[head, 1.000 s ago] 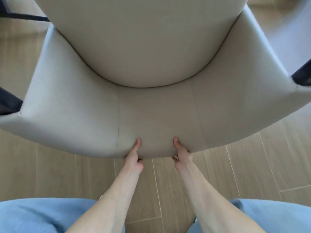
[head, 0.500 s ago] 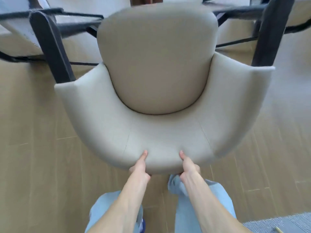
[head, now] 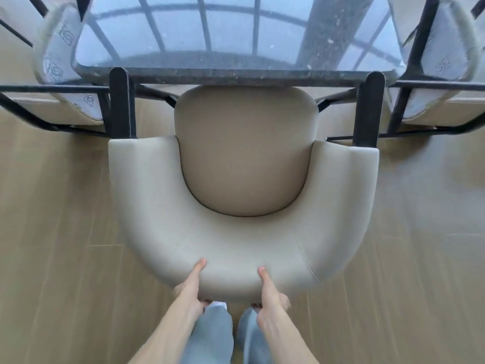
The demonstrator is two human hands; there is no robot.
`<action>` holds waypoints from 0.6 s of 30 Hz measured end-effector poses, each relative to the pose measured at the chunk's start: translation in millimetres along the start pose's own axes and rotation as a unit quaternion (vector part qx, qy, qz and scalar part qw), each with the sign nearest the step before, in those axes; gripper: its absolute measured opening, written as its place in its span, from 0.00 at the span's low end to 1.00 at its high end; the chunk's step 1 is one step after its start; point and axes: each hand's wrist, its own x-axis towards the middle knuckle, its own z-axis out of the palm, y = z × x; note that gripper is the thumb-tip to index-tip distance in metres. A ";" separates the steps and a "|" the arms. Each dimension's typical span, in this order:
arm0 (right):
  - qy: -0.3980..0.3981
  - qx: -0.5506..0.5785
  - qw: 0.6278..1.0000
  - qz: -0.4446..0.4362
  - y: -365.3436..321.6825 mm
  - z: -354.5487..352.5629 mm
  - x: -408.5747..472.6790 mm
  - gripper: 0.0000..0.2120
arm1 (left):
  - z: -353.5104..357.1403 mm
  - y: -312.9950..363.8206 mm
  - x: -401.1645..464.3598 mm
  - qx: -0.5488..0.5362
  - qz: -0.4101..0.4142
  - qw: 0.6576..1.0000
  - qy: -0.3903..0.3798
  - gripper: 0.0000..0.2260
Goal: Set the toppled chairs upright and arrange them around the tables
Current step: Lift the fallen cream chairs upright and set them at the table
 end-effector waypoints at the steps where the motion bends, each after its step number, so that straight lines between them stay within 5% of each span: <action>1: -0.014 0.008 1.000 0.001 -4.7 -0.9 -2.6 0.48 | -1.7 2.4 0.3 -0.007 0.004 1.000 -0.012 0.29; 10: -0.044 0.124 0.991 -0.037 9.6 -4.6 3.0 0.31 | -13.6 -7.0 15.6 -0.044 -0.004 0.998 -0.034 0.15; 18: -0.031 0.124 0.990 -0.055 16.7 -18.6 -14.6 0.30 | -27.7 -13.6 -1.5 -0.042 0.006 0.998 -0.043 0.14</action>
